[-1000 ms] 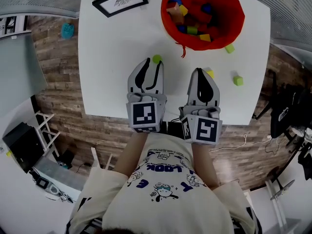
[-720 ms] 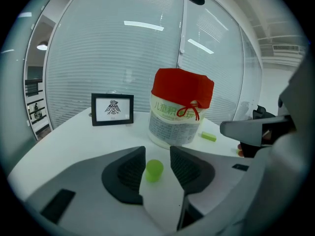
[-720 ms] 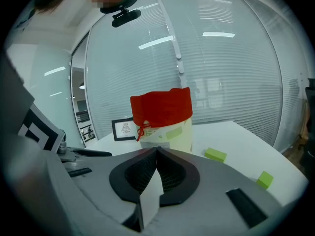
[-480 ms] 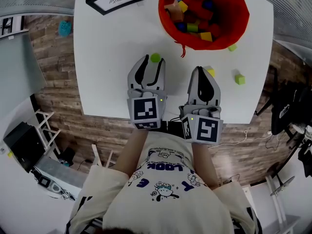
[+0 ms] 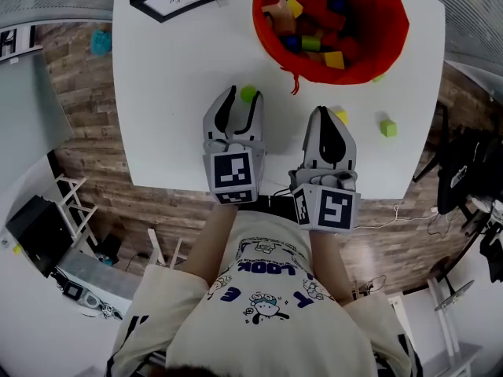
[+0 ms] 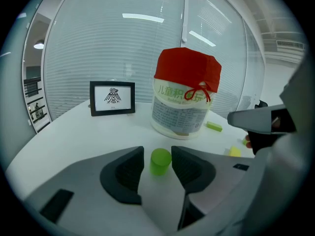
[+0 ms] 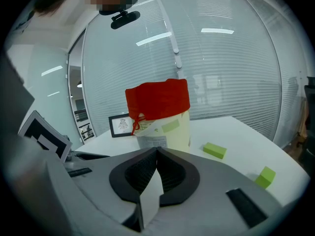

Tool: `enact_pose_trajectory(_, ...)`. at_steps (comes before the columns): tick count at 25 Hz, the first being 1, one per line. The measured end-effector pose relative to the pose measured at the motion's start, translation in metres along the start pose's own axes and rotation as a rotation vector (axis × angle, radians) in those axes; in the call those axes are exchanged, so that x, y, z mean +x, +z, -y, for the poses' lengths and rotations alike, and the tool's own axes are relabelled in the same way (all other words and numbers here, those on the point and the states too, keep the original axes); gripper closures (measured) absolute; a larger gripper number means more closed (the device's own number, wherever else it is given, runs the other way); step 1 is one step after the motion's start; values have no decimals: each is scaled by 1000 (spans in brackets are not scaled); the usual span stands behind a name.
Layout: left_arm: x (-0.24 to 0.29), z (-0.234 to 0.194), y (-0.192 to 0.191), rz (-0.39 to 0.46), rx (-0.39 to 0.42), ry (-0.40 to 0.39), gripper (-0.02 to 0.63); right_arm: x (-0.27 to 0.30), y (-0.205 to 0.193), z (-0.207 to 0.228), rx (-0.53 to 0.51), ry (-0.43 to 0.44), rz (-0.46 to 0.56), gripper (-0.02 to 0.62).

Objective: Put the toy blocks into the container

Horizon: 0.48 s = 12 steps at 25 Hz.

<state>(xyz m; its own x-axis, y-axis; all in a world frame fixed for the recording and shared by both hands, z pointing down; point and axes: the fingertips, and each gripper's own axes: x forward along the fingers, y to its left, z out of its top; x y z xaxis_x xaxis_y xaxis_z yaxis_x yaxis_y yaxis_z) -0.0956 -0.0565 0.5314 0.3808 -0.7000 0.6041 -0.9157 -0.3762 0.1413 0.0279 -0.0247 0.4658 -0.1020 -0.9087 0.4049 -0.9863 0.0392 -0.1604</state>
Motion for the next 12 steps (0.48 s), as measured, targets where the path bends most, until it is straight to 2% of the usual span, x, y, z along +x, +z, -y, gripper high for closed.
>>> enact_pose_trajectory(12,7,6,-8,-40,24,4,422,4,-3,2,4,1,-14,565)
